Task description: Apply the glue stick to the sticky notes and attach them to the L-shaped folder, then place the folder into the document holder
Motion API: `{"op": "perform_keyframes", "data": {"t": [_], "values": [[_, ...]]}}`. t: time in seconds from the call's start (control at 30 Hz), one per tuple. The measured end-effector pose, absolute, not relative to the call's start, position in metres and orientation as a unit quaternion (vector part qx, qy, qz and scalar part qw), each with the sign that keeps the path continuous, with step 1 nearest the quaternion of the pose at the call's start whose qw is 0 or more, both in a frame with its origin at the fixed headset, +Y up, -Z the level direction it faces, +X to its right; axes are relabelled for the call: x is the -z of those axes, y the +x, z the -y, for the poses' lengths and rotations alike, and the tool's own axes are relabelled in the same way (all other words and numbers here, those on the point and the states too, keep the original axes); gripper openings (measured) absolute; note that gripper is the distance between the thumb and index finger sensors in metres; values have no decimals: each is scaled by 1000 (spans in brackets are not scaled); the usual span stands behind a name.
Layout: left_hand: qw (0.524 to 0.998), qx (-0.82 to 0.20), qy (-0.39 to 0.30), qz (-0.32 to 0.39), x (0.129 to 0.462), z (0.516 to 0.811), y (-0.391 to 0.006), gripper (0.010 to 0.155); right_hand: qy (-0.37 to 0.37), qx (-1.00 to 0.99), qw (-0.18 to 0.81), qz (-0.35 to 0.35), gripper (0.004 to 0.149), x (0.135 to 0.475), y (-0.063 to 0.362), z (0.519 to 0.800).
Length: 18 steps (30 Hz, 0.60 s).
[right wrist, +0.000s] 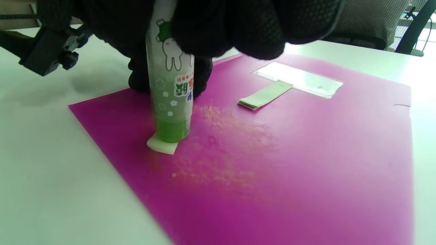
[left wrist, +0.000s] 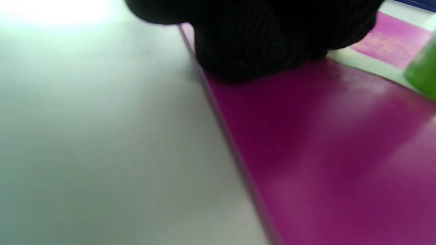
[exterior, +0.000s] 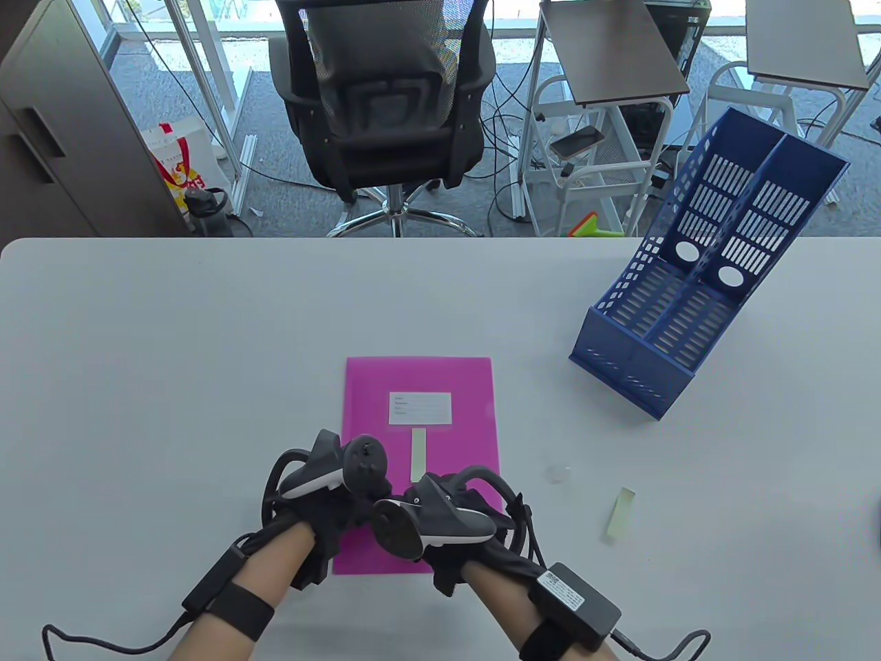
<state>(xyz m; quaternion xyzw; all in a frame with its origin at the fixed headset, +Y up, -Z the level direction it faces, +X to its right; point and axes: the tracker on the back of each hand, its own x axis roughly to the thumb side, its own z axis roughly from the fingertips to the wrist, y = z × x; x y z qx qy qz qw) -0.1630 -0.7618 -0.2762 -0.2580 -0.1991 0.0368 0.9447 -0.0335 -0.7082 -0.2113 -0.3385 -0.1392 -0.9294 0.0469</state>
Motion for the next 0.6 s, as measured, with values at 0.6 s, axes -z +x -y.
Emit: {"op": "perform_keyframes", "data": {"t": [0.6], "values": [[935, -82, -274, 207, 276, 767, -170, 34, -323, 941, 15, 99, 50, 222, -42, 718]]}}
